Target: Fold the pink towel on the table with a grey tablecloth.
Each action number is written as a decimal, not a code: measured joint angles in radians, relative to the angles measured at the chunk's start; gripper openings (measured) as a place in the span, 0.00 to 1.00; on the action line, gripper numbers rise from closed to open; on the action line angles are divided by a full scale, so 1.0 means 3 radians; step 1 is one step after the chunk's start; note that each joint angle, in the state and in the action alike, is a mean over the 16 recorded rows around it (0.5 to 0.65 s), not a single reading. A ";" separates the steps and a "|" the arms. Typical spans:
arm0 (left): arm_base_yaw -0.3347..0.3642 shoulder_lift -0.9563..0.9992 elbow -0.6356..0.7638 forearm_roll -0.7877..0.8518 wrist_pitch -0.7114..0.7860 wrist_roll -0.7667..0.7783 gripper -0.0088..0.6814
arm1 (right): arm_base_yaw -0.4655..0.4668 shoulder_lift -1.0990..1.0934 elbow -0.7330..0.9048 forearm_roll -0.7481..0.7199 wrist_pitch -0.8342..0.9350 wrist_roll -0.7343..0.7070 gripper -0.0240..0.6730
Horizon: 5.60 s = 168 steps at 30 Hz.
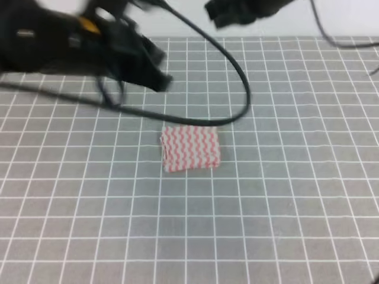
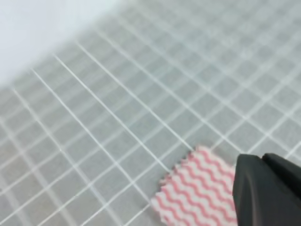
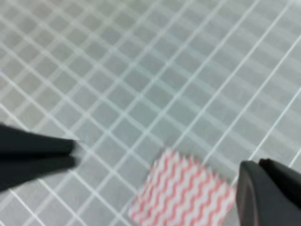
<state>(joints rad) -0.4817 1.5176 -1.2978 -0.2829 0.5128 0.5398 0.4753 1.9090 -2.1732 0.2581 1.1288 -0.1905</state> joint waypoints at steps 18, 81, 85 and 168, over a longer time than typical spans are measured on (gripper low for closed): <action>0.0054 -0.2322 0.1333 0.1166 0.0247 -0.1467 0.01 | 0.0173 -0.1643 0.1919 0.0135 -0.1593 -0.0144 0.01; 0.0054 -0.3618 0.2553 0.1406 0.1472 -0.2038 0.01 | -0.0246 -0.3766 0.4794 -0.0362 -0.2057 -0.0324 0.01; 0.0054 -0.3618 0.2553 0.1406 0.1472 -0.2037 0.01 | -0.0478 -0.3802 0.4801 -0.0479 -0.2062 -0.0318 0.01; 0.0285 -0.4116 0.3024 0.1452 0.0161 -0.2019 0.01 | -0.1516 -0.6462 0.7310 -0.0792 -0.2798 0.0369 0.01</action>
<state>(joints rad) -0.3963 0.2827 -0.3908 0.1526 0.5611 -0.0660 0.0204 -0.0297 0.0200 0.0205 0.2892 -0.0798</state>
